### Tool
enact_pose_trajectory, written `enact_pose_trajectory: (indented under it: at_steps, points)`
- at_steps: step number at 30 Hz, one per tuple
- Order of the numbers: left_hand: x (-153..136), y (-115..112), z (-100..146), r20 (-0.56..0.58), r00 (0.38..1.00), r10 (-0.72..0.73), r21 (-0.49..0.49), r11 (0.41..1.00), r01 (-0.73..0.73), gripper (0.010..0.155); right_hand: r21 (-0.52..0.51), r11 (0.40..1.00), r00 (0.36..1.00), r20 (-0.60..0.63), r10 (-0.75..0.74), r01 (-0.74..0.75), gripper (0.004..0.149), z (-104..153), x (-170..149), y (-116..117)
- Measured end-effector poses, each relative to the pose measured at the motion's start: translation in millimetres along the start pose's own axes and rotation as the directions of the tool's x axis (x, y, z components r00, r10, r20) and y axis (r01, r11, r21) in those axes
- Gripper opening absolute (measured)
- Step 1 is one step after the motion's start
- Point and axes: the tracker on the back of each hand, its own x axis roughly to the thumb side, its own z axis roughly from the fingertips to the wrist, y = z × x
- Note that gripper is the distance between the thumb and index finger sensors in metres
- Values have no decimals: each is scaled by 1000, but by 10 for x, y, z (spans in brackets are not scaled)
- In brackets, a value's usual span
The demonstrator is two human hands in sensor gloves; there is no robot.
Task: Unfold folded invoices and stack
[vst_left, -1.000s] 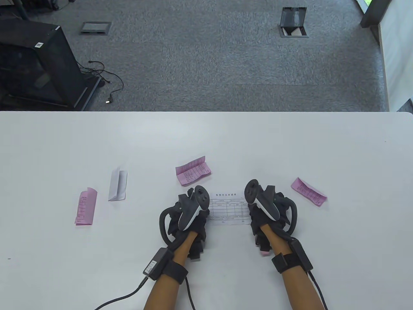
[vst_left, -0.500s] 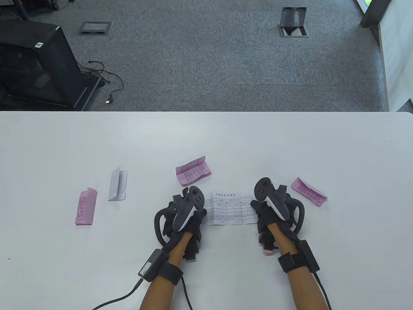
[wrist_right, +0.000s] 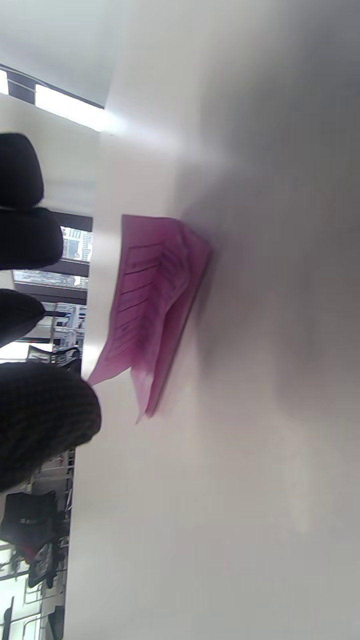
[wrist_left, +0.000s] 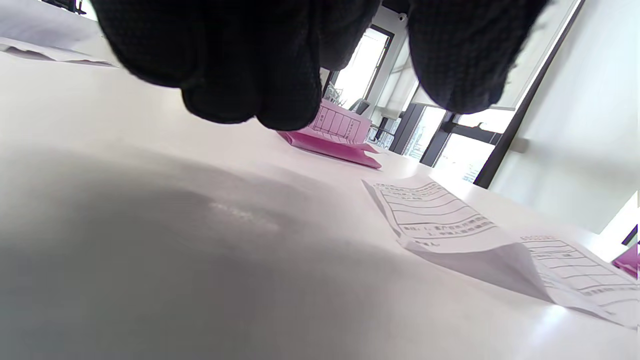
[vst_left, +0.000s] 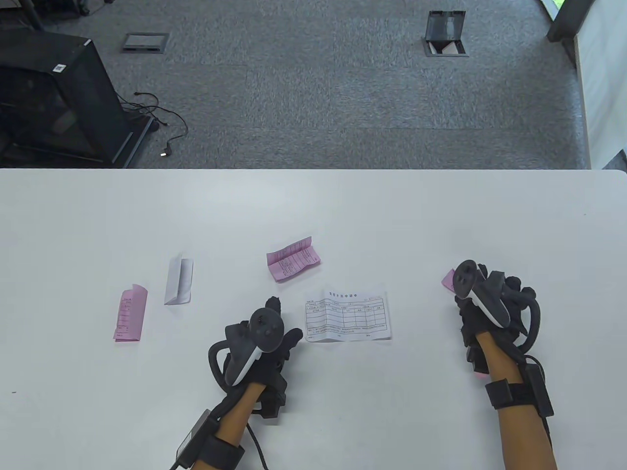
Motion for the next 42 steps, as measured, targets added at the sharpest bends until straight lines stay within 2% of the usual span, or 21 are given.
enact_pose_trajectory:
  at_steps: [2, 4, 7, 10, 15, 16, 23, 26, 30, 32, 33, 37, 39, 42]
  points:
    - [-35, 9, 63, 18, 1000, 13, 2, 1000, -13, 80, 85, 995, 998, 5, -61, 60, 79, -79, -19, 95]
    - [-65, 2, 105, 31, 999, 20, 10, 1000, -21, 79, 106, 991, 997, -11, -83, 83, 80, -123, -13, 159]
    - [-127, -32, 133, 37, 999, 40, 14, 999, -40, 79, 62, 995, 997, -27, -78, 79, 67, -166, 8, 215]
    - [-183, -60, 122, 17, 999, 50, 4, 999, -50, 79, 36, 998, 998, -40, -57, 58, 61, -180, 30, 253]
    - [-243, -65, 112, 0, 997, 78, 0, 997, -78, 77, -76, 996, 998, -39, 53, -56, 52, -207, 66, 357]
    - [-249, -64, 113, 0, 997, 80, -1, 997, -80, 77, -64, 995, 996, -35, 77, -79, 51, -231, 72, 366]
    - [-273, -59, 122, -1, 995, 99, -9, 995, -99, 76, -112, 991, 997, -36, 71, -75, 40, -271, 4, 386]
    - [-271, -44, 135, 15, 994, 106, -1, 994, -106, 76, -185, 983, 999, -42, 1, -9, 39, -203, -75, 319]
    - [-202, 18, 175, 108, 977, 187, 34, 981, -191, 75, -275, 944, 983, 48, -175, 181, 39, 63, -143, 28]
    - [-149, 48, 198, 184, 951, 249, 43, 964, -261, 73, -283, 906, 949, 125, -290, 314, 38, 255, -118, -128]
    - [-112, 64, 220, 241, 927, 288, 37, 952, -305, 72, -268, 873, 911, 184, -369, 408, 38, 412, -58, -222]
    - [14, 71, 328, 403, 799, 447, -89, 888, -452, 64, -169, 793, 790, 340, -510, 585, 38, 850, 208, -332]
    - [87, 38, 398, 430, 737, 522, -171, 849, -501, 62, -88, 761, 721, 404, -563, 643, 37, 1079, 378, -302]
    - [206, -58, 506, 392, 681, 618, -296, 786, -543, 62, 34, 729, 631, 473, -615, 684, 37, 1368, 632, -185]
